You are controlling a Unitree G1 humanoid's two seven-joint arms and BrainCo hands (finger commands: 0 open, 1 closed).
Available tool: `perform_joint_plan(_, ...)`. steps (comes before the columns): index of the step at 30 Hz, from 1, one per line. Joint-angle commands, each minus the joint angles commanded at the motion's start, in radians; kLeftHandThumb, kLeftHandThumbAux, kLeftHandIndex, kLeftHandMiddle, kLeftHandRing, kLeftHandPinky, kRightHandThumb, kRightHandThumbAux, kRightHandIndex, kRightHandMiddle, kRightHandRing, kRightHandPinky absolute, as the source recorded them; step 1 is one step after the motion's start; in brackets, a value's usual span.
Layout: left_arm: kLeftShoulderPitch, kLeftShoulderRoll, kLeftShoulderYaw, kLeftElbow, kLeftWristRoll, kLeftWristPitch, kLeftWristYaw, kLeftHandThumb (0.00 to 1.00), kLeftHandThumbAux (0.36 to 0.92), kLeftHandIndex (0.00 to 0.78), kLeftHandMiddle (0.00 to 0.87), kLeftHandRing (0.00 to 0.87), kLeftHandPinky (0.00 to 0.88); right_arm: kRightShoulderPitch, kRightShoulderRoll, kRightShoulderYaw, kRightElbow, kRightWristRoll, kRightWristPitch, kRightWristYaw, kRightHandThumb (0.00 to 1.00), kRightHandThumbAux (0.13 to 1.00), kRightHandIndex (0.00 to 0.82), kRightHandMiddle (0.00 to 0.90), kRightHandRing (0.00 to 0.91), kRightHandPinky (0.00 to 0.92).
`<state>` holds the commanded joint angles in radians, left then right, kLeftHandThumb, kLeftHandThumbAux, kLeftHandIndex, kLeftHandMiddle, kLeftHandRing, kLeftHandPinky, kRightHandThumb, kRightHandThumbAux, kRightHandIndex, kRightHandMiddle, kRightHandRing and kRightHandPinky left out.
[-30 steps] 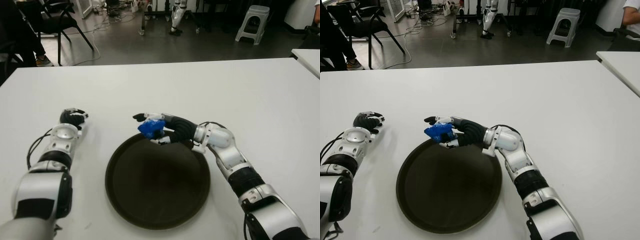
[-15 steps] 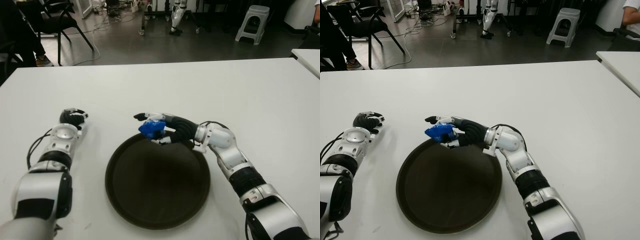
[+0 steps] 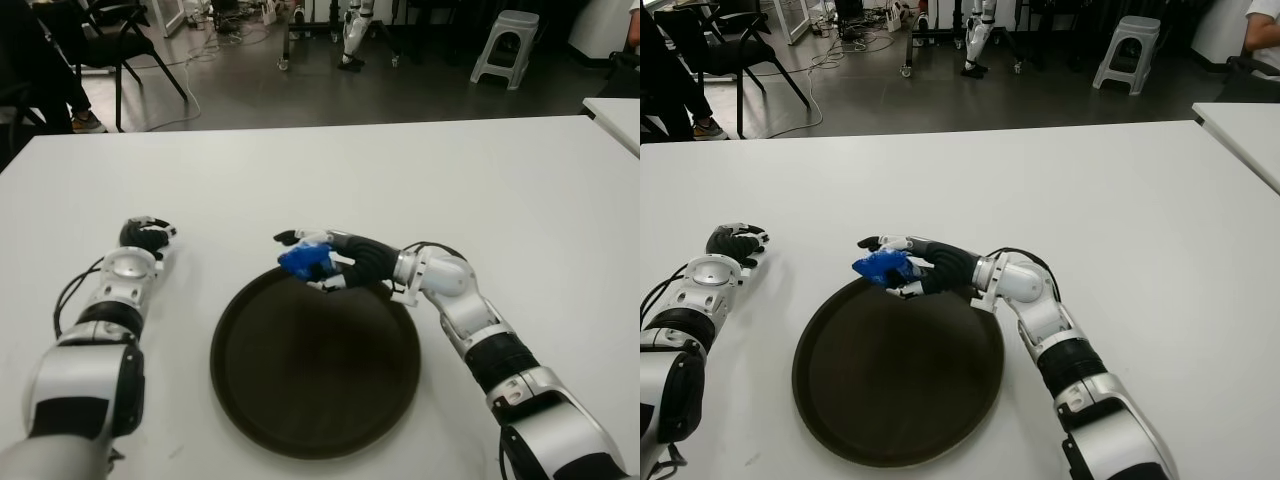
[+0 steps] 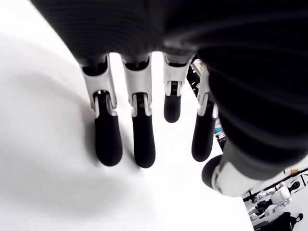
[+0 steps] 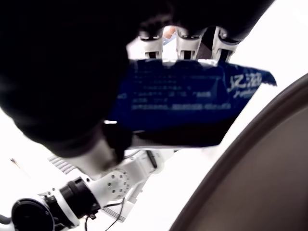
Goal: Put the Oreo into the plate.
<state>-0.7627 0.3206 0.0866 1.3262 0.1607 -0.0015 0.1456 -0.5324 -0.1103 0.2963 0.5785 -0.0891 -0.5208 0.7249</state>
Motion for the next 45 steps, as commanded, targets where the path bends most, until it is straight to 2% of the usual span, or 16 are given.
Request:
perform_joint_plan(6,0.001,-0.001,0.004,-0.001,-0.004,-0.006,-0.002,0.682,0.726,0.398,0.14,0.153,0.162,0.0,-0.011,0.012,0.002,-0.054,-0.044,-0.059,0.126,0.483,0.0,0.0,0.011,0.077)
perform_joint_plan(15,0.001,-0.003,0.009,-0.001,-0.006,-0.01,0.005,0.687,0.722,0.405,0.155,0.164,0.183,-0.009,-0.032,0.032,-0.002,-0.096,-0.062,-0.094,0.068,0.406,0.0,0.0,0.0,0.031)
perform_joint_plan(25,0.001,-0.004,0.001,-0.003,0.0,-0.008,0.006,0.679,0.725,0.398,0.143,0.155,0.163,-0.033,-0.049,0.054,0.023,-0.104,-0.079,-0.081,0.091,0.439,0.0,0.0,0.0,0.029)
perform_joint_plan(32,0.001,-0.001,-0.006,0.0,0.007,-0.006,0.005,0.676,0.726,0.398,0.141,0.152,0.155,-0.051,-0.049,0.057,0.059,-0.1,-0.089,-0.076,0.078,0.426,0.0,0.0,0.0,0.007)
perform_joint_plan(45,0.003,0.002,-0.009,-0.001,0.006,-0.007,0.0,0.675,0.727,0.398,0.125,0.137,0.142,-0.052,-0.038,0.048,0.09,-0.107,-0.108,-0.126,0.064,0.376,0.0,0.0,0.0,0.0)
